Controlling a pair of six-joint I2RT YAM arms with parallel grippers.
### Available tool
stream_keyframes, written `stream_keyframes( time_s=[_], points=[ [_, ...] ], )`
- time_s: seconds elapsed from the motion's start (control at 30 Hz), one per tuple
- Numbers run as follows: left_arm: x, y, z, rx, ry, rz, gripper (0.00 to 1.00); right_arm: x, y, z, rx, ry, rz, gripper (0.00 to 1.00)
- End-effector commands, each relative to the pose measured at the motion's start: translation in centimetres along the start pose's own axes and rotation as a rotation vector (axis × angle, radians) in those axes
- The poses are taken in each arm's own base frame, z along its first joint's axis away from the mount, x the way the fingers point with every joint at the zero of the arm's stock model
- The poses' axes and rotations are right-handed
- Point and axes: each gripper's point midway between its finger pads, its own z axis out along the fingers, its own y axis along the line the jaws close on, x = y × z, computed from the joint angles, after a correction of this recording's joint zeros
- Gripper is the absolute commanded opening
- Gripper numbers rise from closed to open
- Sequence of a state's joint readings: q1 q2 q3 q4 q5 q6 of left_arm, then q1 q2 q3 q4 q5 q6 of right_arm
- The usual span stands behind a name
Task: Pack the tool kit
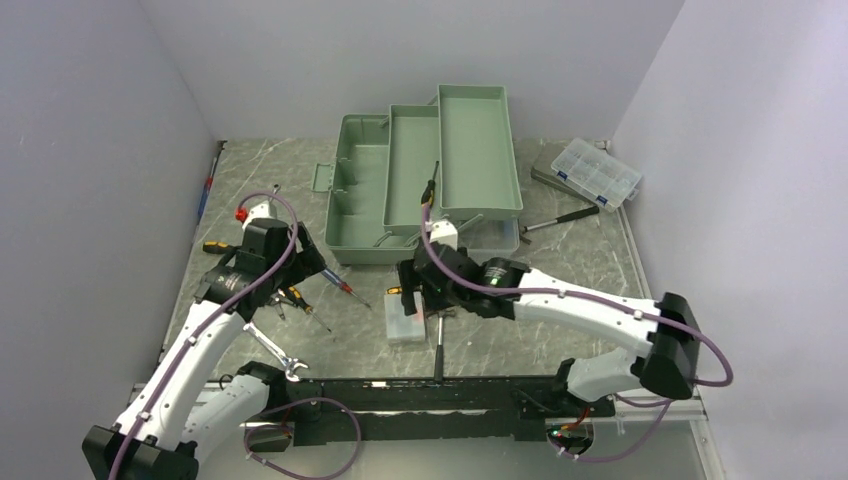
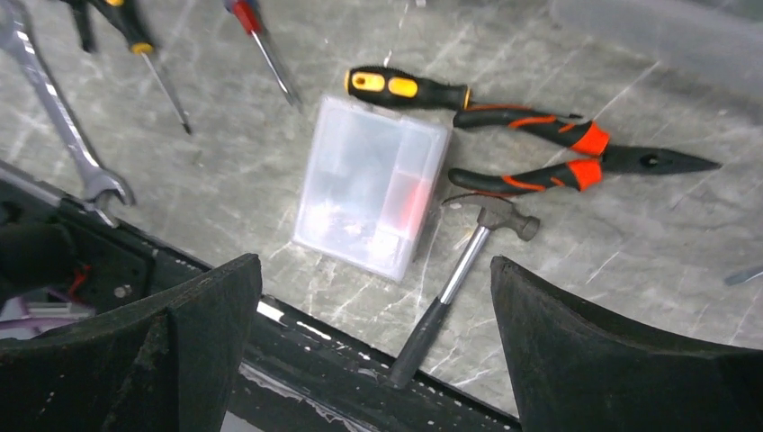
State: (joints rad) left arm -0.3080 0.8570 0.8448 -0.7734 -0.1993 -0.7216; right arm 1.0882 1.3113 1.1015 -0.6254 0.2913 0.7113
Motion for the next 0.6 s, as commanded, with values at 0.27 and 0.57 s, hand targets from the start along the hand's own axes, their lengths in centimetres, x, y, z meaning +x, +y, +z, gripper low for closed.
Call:
stream_keyframes(
  time_s=[0.27, 0.57],
  points=[
    [0.8, 3.9, 0.7, -0.191, 0.028, -0.115, 0.90, 4.0, 1.2, 4.9, 0.025, 0.072, 0.046, 1.00],
    [1.6, 6.1, 2.0, -0.243, 0.057, -0.227, 0.90, 6.2, 1.8, 8.7, 0.058, 0.144, 0.080, 1.00]
  ],
)
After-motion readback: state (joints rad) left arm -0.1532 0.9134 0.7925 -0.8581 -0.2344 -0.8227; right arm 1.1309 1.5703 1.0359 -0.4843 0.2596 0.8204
